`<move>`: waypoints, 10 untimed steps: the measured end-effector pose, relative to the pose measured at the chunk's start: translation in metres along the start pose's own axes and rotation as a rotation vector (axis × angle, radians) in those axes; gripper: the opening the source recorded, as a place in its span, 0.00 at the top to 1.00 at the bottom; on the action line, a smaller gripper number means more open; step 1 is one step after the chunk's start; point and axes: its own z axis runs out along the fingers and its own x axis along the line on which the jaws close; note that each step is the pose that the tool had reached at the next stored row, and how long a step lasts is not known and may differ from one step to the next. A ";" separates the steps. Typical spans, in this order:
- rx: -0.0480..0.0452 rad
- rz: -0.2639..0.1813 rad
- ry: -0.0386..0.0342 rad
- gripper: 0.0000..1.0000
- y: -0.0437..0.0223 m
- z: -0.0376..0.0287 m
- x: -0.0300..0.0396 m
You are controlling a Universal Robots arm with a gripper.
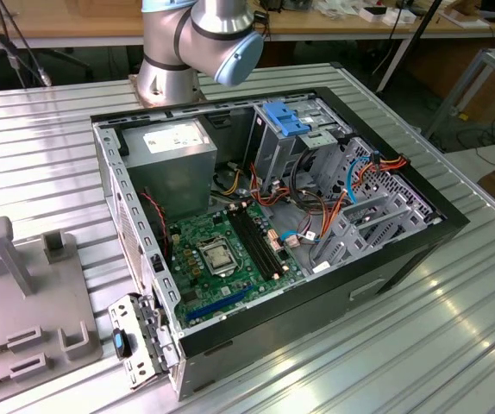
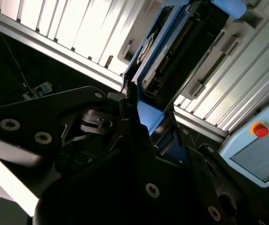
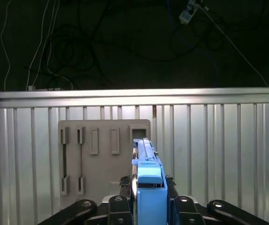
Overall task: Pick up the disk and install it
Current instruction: 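Pick up the disk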
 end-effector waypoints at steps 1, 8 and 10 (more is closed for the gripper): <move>0.0000 0.000 0.0000 0.63 0.0000 -0.0056 -0.0001; 0.0002 0.000 0.0001 0.63 -0.0003 -0.0433 -0.0007; 0.0001 0.000 0.0001 0.63 -0.0003 -0.0523 -0.0008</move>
